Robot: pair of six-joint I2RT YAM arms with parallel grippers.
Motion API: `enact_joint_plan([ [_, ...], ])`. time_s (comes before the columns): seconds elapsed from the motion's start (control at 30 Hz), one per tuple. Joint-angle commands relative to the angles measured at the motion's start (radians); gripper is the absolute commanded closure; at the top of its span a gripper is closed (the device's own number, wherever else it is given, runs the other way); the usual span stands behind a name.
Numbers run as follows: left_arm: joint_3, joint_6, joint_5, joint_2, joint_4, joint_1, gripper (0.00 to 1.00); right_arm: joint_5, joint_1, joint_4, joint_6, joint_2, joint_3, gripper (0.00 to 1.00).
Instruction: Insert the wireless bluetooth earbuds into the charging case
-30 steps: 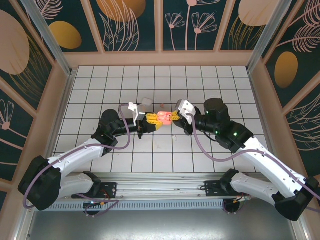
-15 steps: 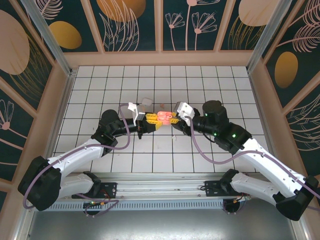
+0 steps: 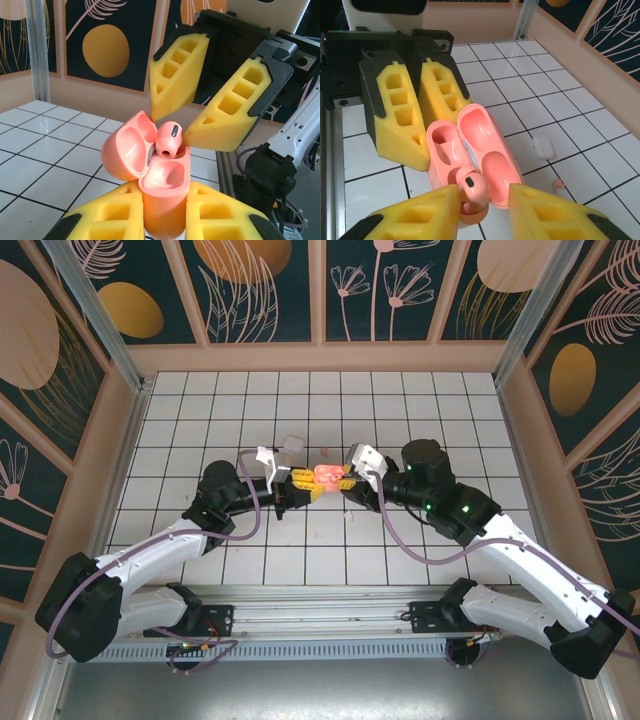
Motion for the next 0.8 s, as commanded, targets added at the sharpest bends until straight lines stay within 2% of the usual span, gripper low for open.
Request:
enact_joint_plan([
  [0.0, 0.003, -0.006, -0.018, -0.037, 0.069, -0.001, 1.0, -0.039, 0.008, -0.09, 0.016, 0.015, 0.025, 0.66],
  [0.27, -0.015, -0.001, -0.056, -0.045, 0.059, -0.001, 1.0, -0.032, -0.004, -0.101, 0.072, 0.001, 0.067, 0.59],
  [0.53, -0.025, 0.039, -0.23, -0.082, -0.066, -0.002, 1.0, -0.084, -0.099, -0.029, 0.196, -0.024, 0.109, 0.5],
  [0.77, -0.073, 0.049, -0.338, -0.128, -0.117, -0.002, 1.0, 0.038, -0.223, -0.057, 0.38, 0.133, 0.218, 0.47],
])
